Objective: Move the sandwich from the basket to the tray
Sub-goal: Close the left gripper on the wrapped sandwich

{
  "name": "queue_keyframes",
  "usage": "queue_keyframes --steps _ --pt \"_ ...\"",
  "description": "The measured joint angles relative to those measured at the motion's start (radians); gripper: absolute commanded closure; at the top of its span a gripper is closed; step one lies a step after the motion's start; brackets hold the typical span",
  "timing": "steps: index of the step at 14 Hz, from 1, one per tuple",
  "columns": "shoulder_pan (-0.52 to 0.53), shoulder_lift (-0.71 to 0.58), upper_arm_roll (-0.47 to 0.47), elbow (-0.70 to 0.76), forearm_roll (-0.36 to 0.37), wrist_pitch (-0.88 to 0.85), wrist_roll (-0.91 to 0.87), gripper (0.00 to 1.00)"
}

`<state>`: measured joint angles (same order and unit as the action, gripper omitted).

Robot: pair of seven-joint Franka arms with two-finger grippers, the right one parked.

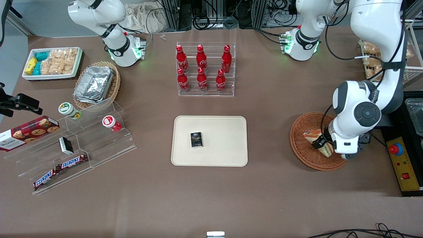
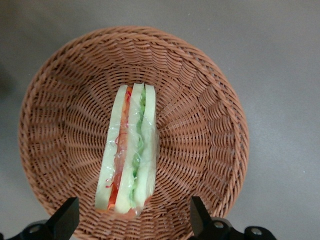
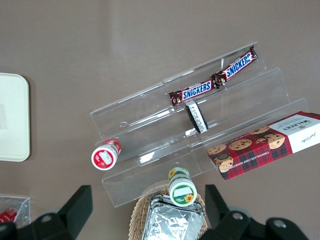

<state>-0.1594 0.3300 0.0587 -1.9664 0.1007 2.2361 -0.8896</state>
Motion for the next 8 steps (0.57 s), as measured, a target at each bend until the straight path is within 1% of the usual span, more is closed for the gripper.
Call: queue_keyframes --steps 4,8 --pt "0.000 0.000 0.001 -0.059 0.003 0.063 -0.004 0.00" --pt "0.001 0.000 0.004 -0.083 0.035 0.070 -0.006 0.00"
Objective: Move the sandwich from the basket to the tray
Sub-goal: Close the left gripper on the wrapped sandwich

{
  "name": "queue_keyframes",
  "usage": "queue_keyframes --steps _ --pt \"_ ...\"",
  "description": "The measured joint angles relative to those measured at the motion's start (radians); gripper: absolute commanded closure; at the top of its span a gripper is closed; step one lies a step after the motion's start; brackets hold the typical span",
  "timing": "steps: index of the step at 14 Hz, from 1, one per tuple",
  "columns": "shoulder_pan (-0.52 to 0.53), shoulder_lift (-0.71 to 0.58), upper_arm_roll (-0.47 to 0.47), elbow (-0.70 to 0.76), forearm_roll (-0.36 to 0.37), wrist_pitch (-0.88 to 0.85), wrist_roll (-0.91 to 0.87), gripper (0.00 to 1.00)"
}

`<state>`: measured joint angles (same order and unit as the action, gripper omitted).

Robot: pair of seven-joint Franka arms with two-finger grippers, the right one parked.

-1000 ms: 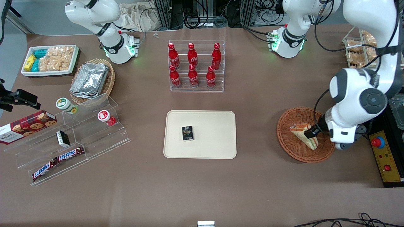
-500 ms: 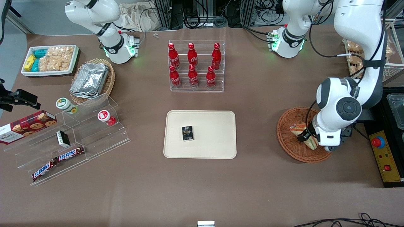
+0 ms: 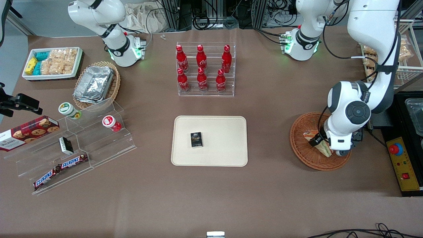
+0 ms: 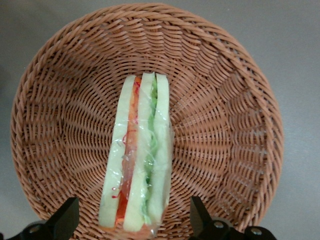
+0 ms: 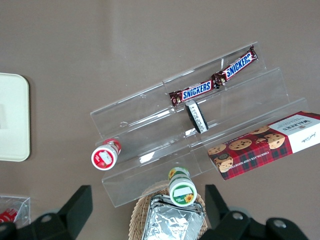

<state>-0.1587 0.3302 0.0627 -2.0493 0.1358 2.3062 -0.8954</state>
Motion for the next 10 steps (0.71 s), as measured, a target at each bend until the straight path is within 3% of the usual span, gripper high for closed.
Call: queue_keyframes --steps 7,8,10 --pt "0.012 0.019 0.006 -0.012 0.001 0.062 0.000 0.01" --pt "0.015 0.027 0.007 -0.012 0.001 0.074 0.000 0.08" --pt "0.019 0.043 0.008 -0.012 0.001 0.105 -0.001 0.62"
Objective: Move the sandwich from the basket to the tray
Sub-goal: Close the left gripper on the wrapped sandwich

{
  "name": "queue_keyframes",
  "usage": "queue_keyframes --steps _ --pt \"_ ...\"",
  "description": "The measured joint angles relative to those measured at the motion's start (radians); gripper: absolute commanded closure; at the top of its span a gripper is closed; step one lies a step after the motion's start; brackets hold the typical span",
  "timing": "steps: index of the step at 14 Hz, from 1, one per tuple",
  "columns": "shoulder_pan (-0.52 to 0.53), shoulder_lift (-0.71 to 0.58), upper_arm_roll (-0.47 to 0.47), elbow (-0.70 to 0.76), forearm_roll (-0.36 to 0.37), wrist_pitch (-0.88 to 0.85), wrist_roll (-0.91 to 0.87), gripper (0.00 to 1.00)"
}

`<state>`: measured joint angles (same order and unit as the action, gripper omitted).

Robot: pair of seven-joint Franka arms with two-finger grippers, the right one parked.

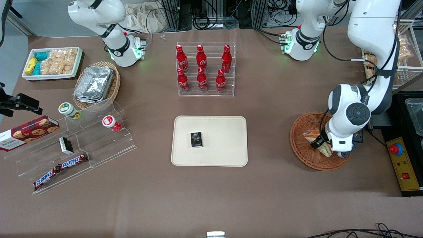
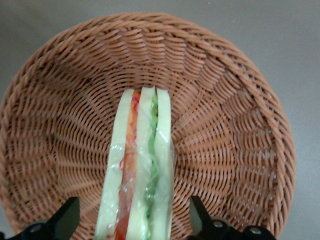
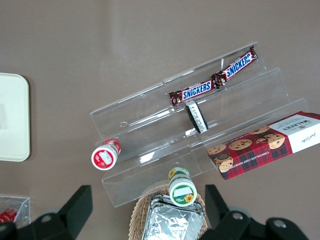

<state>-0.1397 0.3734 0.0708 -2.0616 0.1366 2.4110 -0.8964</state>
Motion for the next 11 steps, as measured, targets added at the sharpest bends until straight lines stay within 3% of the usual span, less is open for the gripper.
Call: queue_keyframes --steps 1,3,6,11 --pt "0.003 0.004 0.001 0.000 0.000 0.010 0.000 0.81" --pt "0.006 0.005 0.002 0.000 -0.001 0.014 -0.005 0.95" --pt "0.007 0.005 0.001 0.000 -0.001 0.014 -0.026 1.00" --pt "0.007 -0.004 0.001 0.027 -0.016 -0.055 -0.034 1.00"
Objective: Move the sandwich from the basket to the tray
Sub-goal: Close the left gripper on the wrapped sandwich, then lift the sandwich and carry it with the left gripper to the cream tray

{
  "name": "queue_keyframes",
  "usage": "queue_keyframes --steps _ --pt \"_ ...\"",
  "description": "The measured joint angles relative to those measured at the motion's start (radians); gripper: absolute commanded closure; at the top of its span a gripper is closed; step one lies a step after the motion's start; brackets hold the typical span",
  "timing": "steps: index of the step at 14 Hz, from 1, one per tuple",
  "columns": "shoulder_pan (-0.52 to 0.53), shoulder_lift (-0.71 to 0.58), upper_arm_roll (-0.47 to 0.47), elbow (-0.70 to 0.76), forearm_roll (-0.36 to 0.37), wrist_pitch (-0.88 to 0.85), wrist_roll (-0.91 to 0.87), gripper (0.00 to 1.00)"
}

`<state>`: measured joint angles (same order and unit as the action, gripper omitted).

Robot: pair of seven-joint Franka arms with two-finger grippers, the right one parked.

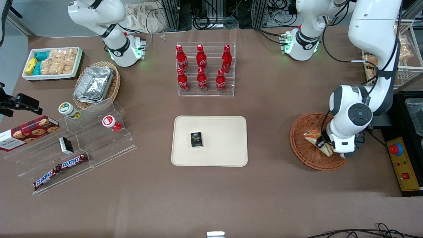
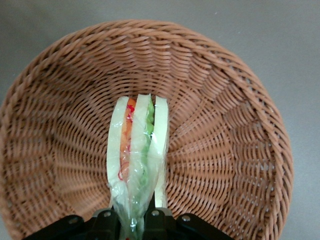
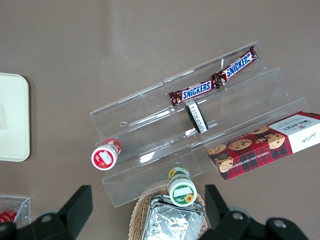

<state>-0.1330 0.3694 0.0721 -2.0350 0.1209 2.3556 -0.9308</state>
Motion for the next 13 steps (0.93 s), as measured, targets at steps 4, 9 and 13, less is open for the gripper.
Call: queue_keyframes --steps 4,9,13 --pt "-0.004 -0.026 -0.006 0.139 -0.022 -0.231 0.062 1.00" --pt "-0.049 -0.036 -0.033 0.341 -0.025 -0.461 0.073 1.00" --pt "-0.194 -0.030 -0.047 0.443 -0.025 -0.537 0.078 0.98"
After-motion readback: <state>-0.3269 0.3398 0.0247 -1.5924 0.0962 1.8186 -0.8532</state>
